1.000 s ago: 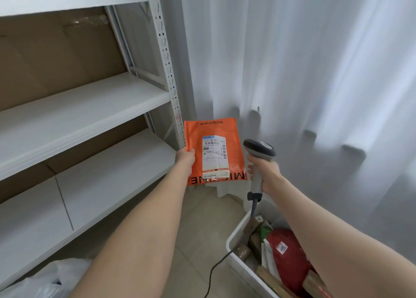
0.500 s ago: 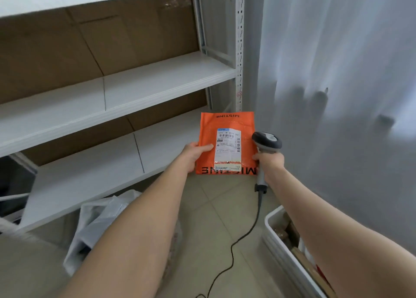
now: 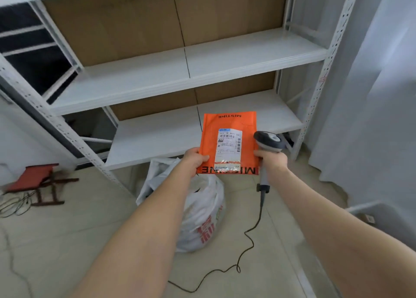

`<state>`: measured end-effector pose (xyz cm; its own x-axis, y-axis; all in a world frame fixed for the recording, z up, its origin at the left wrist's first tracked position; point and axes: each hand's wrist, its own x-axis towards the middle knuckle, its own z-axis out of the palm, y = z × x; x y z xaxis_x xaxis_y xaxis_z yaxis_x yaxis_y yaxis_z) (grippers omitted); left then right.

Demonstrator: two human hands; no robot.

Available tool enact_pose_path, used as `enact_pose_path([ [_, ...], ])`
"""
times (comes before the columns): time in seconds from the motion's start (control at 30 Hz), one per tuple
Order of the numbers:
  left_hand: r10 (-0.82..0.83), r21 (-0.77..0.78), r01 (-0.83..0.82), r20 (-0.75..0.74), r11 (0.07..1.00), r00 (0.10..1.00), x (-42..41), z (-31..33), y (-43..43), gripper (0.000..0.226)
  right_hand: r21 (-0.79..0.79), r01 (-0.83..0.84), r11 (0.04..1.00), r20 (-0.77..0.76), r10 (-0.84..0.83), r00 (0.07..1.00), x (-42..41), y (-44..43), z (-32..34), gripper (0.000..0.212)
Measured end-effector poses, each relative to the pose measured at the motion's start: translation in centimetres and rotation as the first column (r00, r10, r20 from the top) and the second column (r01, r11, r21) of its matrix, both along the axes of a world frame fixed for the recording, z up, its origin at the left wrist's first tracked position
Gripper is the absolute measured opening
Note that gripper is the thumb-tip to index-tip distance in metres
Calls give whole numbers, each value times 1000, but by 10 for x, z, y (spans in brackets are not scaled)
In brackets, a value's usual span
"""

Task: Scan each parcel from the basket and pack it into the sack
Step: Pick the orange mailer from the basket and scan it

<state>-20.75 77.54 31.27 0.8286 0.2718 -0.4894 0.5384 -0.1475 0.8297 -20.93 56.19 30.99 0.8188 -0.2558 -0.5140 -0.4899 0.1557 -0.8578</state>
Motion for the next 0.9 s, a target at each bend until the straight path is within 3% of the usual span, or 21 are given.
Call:
enact_pose_path([
  [0.13, 55, 49, -54, -22, 997, 998, 0, -15, 75, 33, 137, -29, 990, 42, 24, 999, 7, 78, -7, 19],
  [0.43, 42, 132, -26, -119, 991, 992, 33, -68, 251, 35, 241, -93, 966, 49, 84, 995, 39, 255, -42, 14],
  [0.63, 9, 229, 47, -238, 972, 971, 54, -120, 302, 33, 97, -357, 929, -64, 364, 929, 51, 315, -87, 16],
  [0.77, -18, 227, 96, -322, 969, 947, 68, -162, 317, 42, -52, -314, 948, -128, 305, 944, 67, 335, -129, 16],
  [0.9, -37, 354, 188, -392, 916, 919, 81, -216, 344, 41, -160, -408, 899, -253, 362, 897, 89, 351, -182, 11],
])
